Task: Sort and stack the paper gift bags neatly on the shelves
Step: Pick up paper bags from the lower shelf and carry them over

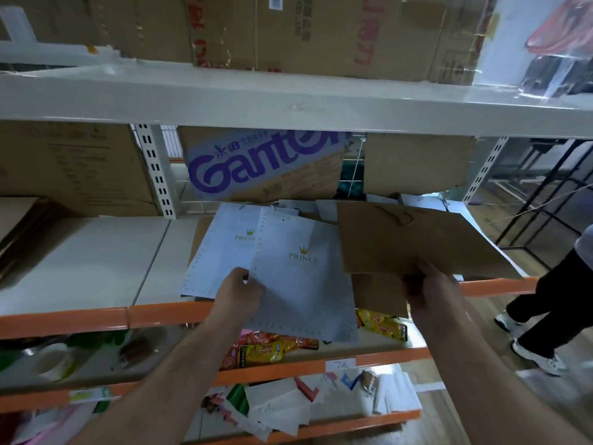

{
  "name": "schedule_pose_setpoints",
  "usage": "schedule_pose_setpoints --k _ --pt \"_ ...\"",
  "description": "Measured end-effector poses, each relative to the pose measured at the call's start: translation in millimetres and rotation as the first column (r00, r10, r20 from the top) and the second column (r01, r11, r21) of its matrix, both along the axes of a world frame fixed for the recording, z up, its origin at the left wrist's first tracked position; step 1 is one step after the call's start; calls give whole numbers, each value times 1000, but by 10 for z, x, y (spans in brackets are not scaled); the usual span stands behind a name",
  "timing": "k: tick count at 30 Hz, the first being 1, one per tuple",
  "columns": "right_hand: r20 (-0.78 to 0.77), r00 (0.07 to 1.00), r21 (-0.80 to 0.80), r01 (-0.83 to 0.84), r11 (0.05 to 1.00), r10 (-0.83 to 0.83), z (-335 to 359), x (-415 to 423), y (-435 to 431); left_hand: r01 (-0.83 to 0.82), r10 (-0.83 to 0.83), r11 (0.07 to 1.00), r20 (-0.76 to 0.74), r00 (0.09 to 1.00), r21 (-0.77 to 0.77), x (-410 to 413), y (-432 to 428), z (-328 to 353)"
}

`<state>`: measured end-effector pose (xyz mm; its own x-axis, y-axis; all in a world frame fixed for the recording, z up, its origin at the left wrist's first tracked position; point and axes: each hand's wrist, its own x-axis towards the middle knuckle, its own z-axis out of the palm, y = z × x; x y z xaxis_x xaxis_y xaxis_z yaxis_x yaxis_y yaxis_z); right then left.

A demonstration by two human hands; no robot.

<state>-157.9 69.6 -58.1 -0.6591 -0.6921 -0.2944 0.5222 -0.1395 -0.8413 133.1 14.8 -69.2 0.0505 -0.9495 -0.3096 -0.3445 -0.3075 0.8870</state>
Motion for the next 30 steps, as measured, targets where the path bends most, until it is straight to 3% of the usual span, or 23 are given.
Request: schedule_pose_setpoints --k 6,15,22,30 --pt "-109 991 1 -81 997 81 146 -569 -100 -36 36 999 92 995 2 -526 55 12" --pt "-158 982 -8 -104 995 102 451 -1216 -214 -170 170 985 49 984 11 -978 125 24" --pt "-113 968 14 -224 975 224 471 -1040 -242 -256 256 966 -10 967 -16 -975 138 184" --pt "-47 913 -21 -407 913 406 444 -306 -290 -422 415 906 -134 900 -30 -415 458 316"
